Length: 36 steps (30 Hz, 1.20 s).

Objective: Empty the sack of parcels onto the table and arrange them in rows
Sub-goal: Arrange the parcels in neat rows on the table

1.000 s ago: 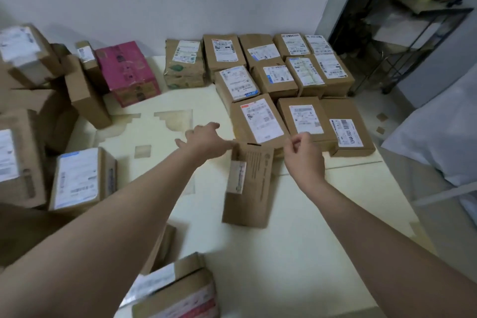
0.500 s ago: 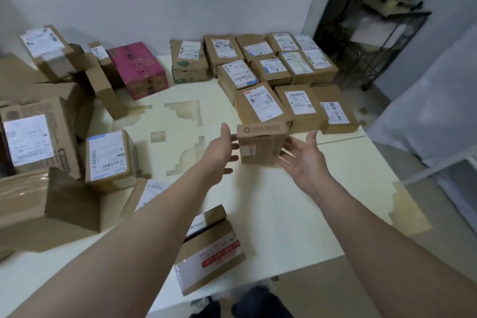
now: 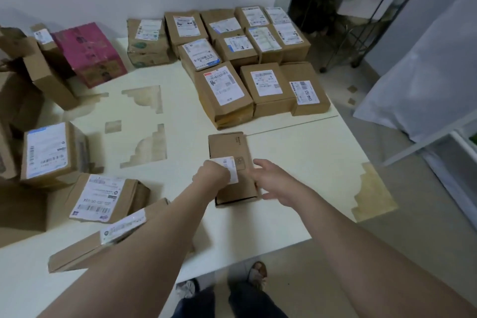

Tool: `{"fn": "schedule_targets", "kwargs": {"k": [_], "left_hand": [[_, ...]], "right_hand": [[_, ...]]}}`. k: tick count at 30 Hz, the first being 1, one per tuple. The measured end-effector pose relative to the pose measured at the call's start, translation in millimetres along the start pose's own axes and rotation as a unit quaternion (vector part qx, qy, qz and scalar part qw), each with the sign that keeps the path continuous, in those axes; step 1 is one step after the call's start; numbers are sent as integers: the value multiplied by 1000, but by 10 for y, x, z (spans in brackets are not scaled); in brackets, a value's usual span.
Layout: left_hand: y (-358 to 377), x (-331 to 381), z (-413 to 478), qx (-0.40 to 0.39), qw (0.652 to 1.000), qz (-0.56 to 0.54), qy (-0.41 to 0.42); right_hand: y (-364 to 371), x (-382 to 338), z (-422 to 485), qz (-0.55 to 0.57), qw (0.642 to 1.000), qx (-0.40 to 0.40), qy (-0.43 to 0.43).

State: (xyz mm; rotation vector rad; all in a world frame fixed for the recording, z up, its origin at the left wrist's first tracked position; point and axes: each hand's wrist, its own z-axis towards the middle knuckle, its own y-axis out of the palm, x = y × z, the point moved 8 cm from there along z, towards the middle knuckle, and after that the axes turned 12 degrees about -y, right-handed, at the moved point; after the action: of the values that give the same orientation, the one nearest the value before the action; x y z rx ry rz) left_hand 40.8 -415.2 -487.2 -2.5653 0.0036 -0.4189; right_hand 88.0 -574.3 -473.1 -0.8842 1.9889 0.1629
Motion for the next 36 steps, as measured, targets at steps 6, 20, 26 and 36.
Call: {"fn": "schedule_targets", "kwargs": {"k": [6,20,26,36], "left_hand": [[746,631,-276,-82,994,8,69],[1022,974,-354,13,980,142,137],[321,776,-328,108,966,195,133],[-1424,-707,-244,241,966,88,19]], "right_hand": [[-780,315,15,-289,954,70,33],[-1985,482,379,-391,894,212,61],[-1415,-90,296,-427,865,244,-104],[1488,-915,-452,-432,771,-329,-333]]}}
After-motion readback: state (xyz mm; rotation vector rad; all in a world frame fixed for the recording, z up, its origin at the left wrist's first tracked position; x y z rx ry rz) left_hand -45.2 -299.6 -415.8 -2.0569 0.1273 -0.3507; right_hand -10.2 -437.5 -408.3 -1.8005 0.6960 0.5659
